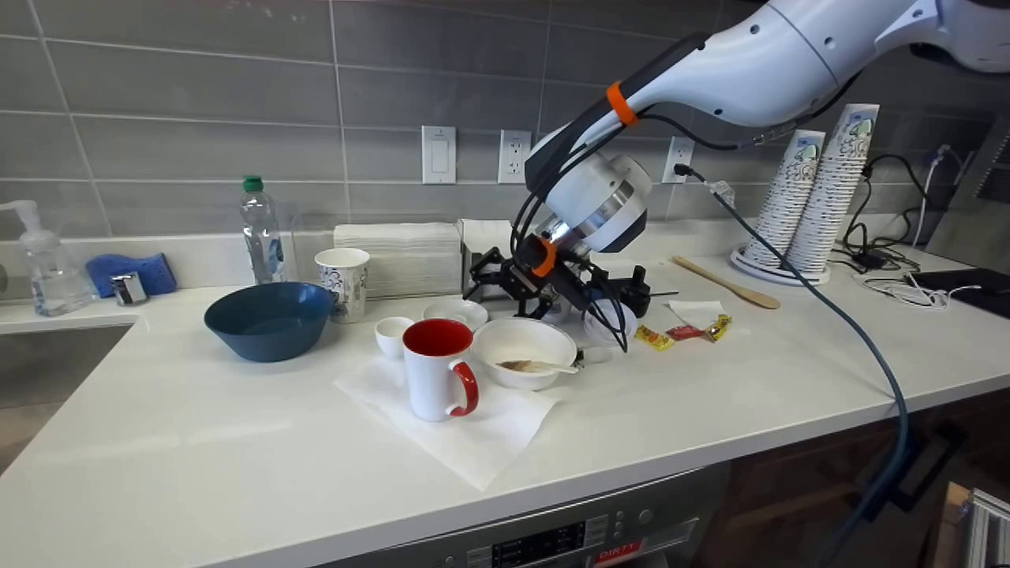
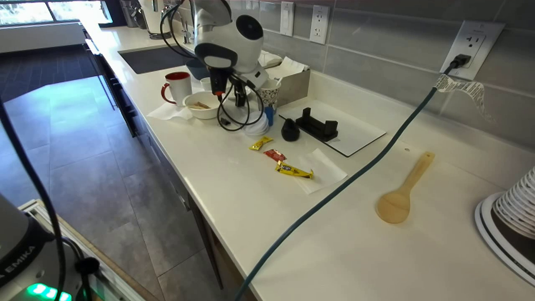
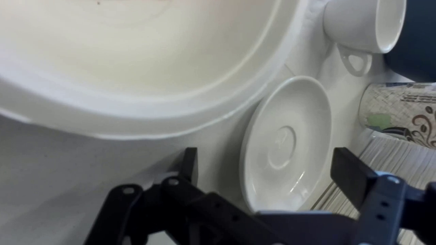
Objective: Slide the white paper cup forward, pick up the white tea cup saucer and put it next to the wooden spoon on the kitchen counter
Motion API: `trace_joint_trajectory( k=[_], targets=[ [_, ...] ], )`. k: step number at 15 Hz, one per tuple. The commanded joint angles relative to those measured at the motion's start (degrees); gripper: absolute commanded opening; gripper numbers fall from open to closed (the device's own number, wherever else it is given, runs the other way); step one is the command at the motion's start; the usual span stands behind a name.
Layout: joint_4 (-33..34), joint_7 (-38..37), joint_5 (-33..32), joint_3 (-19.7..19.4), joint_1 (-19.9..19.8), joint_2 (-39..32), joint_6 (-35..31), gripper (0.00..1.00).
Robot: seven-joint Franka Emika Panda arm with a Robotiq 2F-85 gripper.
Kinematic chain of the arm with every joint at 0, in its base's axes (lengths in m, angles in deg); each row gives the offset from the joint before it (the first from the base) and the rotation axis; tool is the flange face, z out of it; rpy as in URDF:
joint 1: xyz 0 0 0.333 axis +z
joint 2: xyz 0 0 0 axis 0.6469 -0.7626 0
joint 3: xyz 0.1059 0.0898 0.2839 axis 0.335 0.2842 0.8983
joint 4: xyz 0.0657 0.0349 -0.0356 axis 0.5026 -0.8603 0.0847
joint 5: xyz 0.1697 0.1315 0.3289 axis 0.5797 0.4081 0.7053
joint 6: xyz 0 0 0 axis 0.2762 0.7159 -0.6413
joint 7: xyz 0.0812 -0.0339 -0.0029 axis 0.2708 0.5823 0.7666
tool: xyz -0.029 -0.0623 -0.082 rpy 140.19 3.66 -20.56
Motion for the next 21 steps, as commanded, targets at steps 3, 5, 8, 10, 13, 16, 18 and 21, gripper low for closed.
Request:
trace_joint_trajectory(
  k=[3, 5, 8, 10, 13, 16, 18, 21],
  targets=[
    [2.77, 4.48, 3.34, 3.13, -2.05, -3.71, -2.97, 1.0],
    [3.0, 5.44, 4.06, 3.99, -2.51, -4.22, -3.92, 1.0],
    [3.32, 6.56, 4.55, 5.22, -3.21, -4.82, -5.16, 0.76],
    [3.32, 6.66, 4.27, 5.7, -3.55, -5.13, -5.66, 0.61],
    [3.31, 6.75, 3.8, 6.19, -3.92, -5.54, -5.99, 0.4],
    [3.4, 6.76, 3.27, 6.42, -4.03, -5.97, -6.6, 0.28],
    [3.33, 6.54, 2.86, 6.09, -3.82, -6.08, -6.69, 0.18],
    [3.28, 6.74, 2.51, 5.88, -3.72, -6.06, -6.61, 0.0]
  ],
)
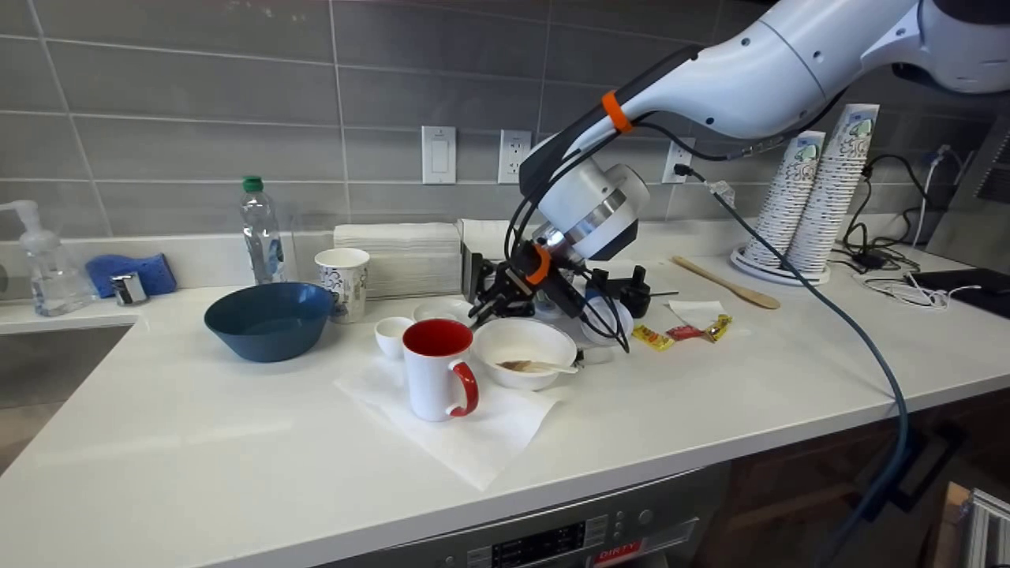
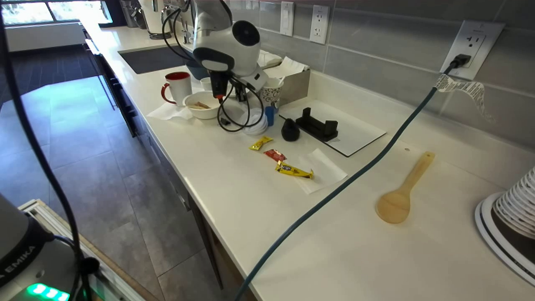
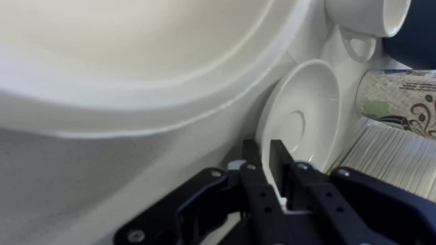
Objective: Slide the white paper cup forward, pick up the white tea cup saucer and put it next to the wooden spoon on the kitchen counter
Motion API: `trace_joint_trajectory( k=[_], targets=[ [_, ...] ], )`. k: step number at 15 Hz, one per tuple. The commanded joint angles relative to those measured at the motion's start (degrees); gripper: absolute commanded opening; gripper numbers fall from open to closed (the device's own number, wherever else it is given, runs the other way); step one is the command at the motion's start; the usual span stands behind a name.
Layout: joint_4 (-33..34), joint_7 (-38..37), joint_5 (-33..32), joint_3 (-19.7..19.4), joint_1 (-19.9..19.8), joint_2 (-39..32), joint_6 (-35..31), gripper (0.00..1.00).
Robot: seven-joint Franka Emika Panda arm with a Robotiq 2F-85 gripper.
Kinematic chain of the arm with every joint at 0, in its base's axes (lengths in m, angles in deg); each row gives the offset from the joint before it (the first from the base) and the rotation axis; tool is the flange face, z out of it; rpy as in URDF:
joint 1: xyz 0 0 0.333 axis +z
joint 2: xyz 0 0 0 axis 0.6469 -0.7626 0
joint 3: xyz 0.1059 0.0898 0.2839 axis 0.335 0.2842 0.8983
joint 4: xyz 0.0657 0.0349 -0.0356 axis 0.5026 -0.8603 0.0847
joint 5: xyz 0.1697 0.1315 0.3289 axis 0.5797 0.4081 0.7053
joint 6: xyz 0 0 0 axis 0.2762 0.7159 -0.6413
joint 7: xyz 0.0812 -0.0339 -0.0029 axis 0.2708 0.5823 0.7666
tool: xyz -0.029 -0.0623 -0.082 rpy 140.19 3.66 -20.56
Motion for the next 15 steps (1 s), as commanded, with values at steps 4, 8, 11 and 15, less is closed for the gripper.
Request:
trace_joint_trajectory(
  k=[4, 8, 11, 15],
  targets=[
    [1.74, 1.89, 0.53, 0.85, -0.72, -2.16, 0.01, 0.01],
    [1.61, 1.79, 1.2, 1.52, -1.42, -1.32, 0.68, 0.02],
    [1.22, 1.35, 1.77, 2.23, -2.25, -0.27, 1.64, 0.02],
    [0.46, 0.54, 1.99, 3.89, -4.17, 0.88, 3.5, 0.02]
  ],
)
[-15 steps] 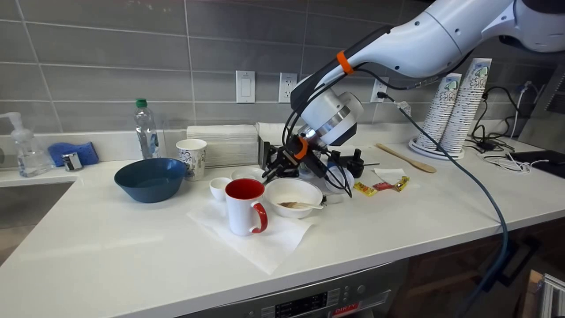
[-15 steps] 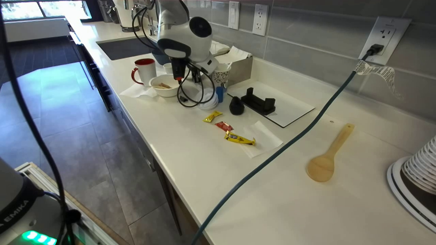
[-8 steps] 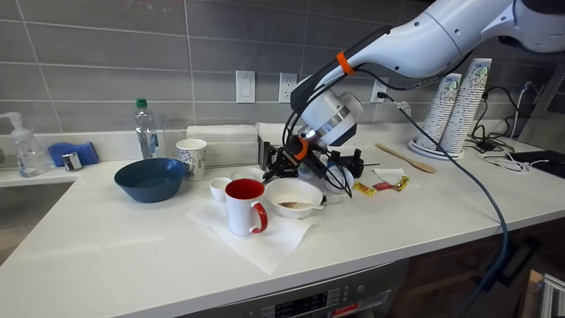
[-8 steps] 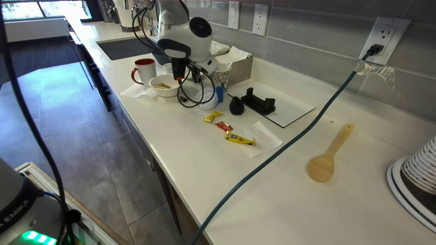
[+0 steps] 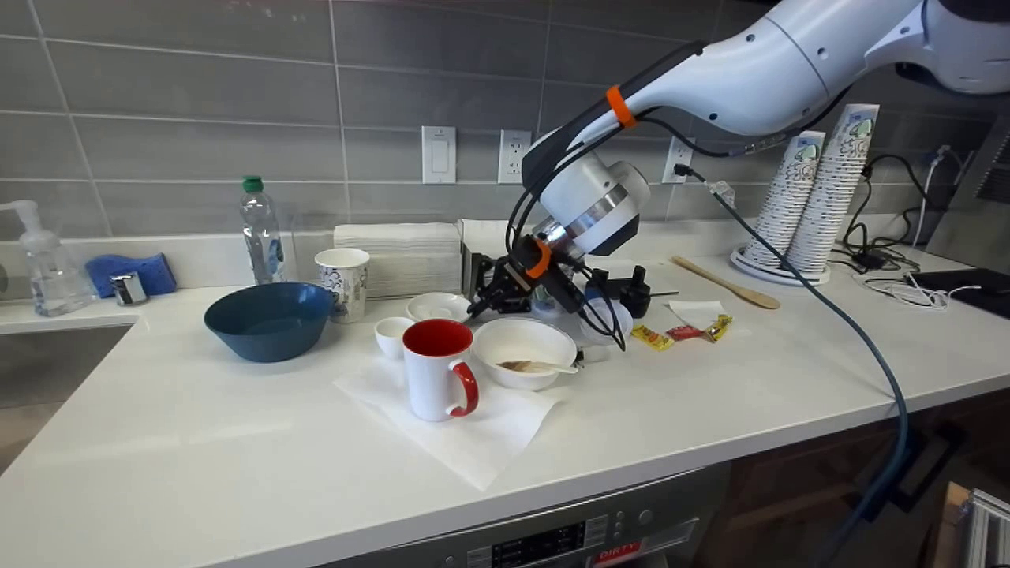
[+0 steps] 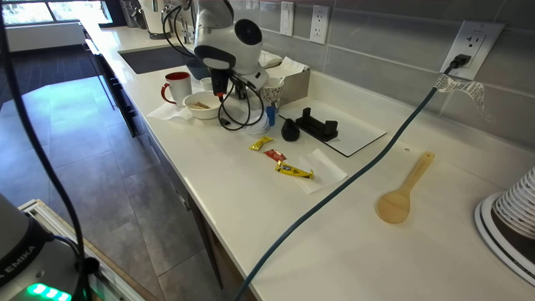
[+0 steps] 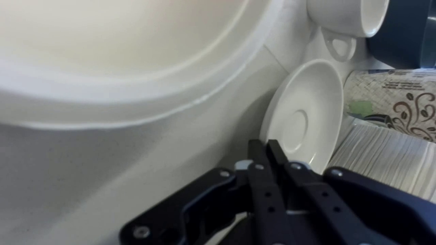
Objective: Slide the white paper cup forward, pick up the white tea cup saucer and put it next to the wooden spoon on the kitchen counter
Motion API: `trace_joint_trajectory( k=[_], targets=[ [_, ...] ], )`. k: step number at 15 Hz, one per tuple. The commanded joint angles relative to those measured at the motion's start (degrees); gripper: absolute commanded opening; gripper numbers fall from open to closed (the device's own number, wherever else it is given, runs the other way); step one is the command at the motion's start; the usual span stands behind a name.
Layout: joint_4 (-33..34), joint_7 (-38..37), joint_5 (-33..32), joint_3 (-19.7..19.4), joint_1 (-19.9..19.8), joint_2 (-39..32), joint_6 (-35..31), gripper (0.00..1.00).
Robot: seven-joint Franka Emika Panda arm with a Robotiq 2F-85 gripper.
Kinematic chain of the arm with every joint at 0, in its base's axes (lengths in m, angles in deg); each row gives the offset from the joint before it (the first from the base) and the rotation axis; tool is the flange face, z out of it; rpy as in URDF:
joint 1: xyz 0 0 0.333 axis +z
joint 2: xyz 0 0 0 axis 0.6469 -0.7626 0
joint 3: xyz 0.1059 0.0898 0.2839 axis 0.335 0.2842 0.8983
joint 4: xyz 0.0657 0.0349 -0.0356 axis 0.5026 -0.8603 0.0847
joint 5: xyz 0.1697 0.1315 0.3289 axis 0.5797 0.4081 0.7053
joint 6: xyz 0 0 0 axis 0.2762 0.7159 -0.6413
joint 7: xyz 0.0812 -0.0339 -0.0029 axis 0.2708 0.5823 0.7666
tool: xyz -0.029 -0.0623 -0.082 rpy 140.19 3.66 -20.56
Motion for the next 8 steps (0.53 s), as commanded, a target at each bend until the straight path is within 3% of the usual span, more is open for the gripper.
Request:
trace_joint_trajectory(
  k=[1, 8],
  targets=[
    [-0.19, 0.21, 1.84, 2.2, -2.54, 1.13, 2.43, 0.02],
    [-4.28, -1.12, 2.11, 3.04, -5.22, 6.04, 2.44, 0.02]
  ],
)
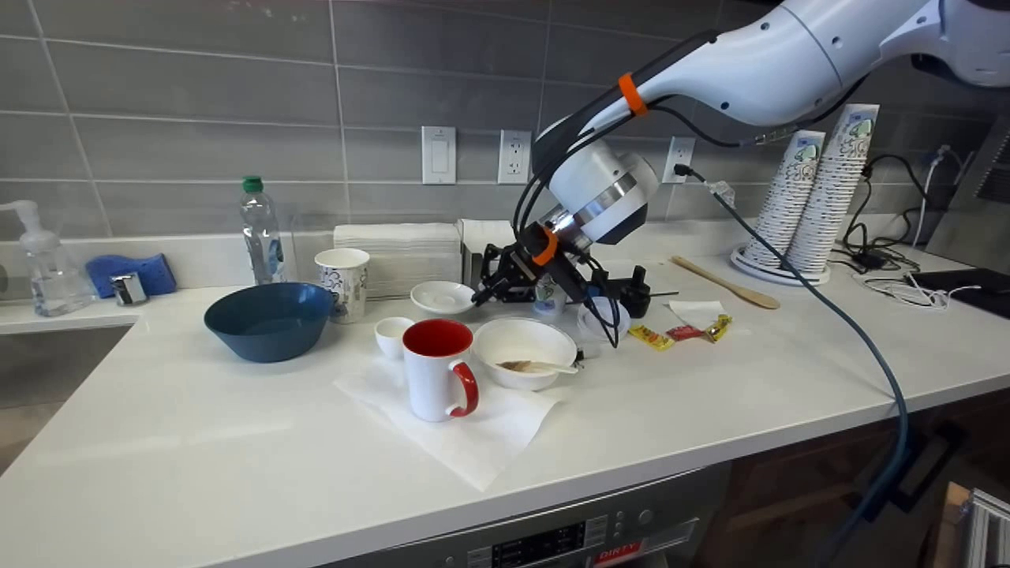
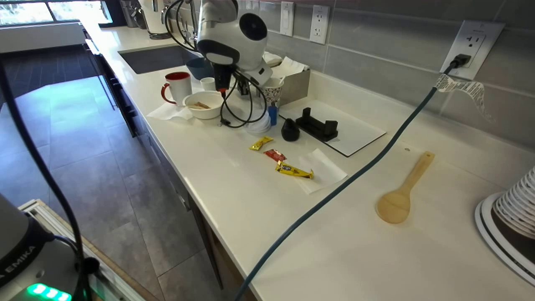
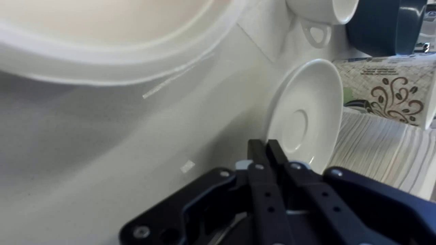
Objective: Slide the white paper cup forward, pick up the white tea cup saucer and put it next to the wooden spoon on the kitchen counter
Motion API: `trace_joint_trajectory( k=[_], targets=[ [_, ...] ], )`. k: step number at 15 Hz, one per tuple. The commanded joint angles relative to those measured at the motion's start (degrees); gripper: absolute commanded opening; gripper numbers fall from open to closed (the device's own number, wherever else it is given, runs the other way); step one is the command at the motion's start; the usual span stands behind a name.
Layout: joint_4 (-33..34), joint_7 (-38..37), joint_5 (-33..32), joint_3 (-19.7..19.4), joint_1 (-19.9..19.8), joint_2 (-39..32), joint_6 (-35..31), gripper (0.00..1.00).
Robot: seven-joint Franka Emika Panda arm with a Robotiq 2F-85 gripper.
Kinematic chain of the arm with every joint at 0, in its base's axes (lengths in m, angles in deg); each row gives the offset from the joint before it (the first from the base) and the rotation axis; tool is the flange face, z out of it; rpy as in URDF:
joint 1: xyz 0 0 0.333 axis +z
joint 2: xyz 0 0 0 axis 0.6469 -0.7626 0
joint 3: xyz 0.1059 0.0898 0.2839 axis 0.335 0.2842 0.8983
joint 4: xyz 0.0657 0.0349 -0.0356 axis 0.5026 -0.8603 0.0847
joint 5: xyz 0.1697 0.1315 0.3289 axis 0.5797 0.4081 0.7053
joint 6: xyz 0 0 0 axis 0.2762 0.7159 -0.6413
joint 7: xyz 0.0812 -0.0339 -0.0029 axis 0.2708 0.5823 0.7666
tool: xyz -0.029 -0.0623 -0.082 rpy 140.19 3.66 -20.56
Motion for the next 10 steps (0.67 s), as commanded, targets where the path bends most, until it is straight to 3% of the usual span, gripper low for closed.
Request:
trace_joint_trajectory(
  k=[1, 10],
  targets=[
    [-4.6, -0.94, 2.34, 1.54, -2.68, 5.48, 0.89, 0.02],
    [-16.65, -0.93, 8.14, 6.24, -10.69, 19.75, 4.39, 0.02]
  ],
)
